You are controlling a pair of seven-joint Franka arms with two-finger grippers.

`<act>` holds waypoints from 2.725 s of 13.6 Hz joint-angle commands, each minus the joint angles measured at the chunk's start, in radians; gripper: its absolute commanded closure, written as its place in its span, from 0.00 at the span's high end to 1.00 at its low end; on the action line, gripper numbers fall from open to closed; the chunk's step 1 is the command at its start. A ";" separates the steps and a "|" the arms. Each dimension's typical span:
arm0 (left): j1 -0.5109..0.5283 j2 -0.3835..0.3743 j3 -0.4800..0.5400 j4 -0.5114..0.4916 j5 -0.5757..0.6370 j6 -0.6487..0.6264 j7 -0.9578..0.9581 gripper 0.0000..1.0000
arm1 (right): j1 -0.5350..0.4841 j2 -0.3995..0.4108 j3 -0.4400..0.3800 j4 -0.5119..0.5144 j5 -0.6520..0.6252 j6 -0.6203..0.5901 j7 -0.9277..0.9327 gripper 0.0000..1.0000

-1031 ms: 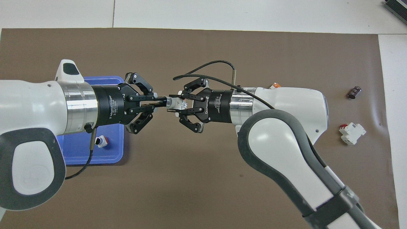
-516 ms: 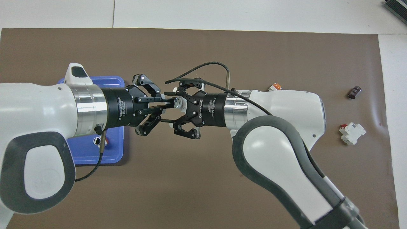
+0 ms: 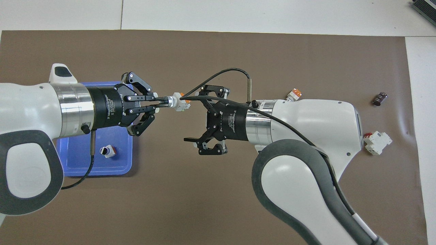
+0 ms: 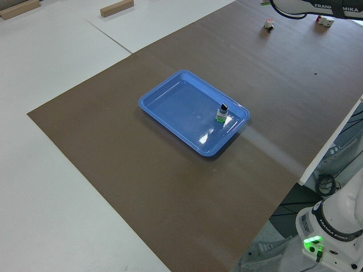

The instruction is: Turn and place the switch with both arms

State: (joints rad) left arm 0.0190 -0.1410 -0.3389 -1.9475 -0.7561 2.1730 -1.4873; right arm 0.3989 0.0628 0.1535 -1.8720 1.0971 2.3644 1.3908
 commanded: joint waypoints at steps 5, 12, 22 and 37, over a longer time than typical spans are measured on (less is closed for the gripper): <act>0.105 -0.058 0.001 -0.204 0.111 0.011 0.356 0.00 | -0.107 -0.083 0.003 -0.049 -0.486 -0.076 -0.062 1.00; 0.211 -0.046 0.009 -0.335 0.417 0.021 0.714 0.00 | -0.342 -0.077 0.001 -0.027 -0.920 -0.290 -0.742 1.00; 0.242 0.035 0.012 -0.413 0.729 0.200 0.769 0.00 | -0.396 -0.109 -0.179 0.289 -1.126 -0.795 -1.079 1.00; -0.076 0.041 0.307 -0.171 0.730 0.027 1.218 1.00 | -0.373 -0.113 -0.209 0.294 -1.097 -0.840 -1.225 1.00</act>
State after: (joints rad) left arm 0.0779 -0.0961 -0.1754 -2.1676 -0.0450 2.2431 -0.3617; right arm 0.0338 -0.0339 -0.0585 -1.5542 -0.0153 1.5123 0.1991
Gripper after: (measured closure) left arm 0.000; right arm 0.000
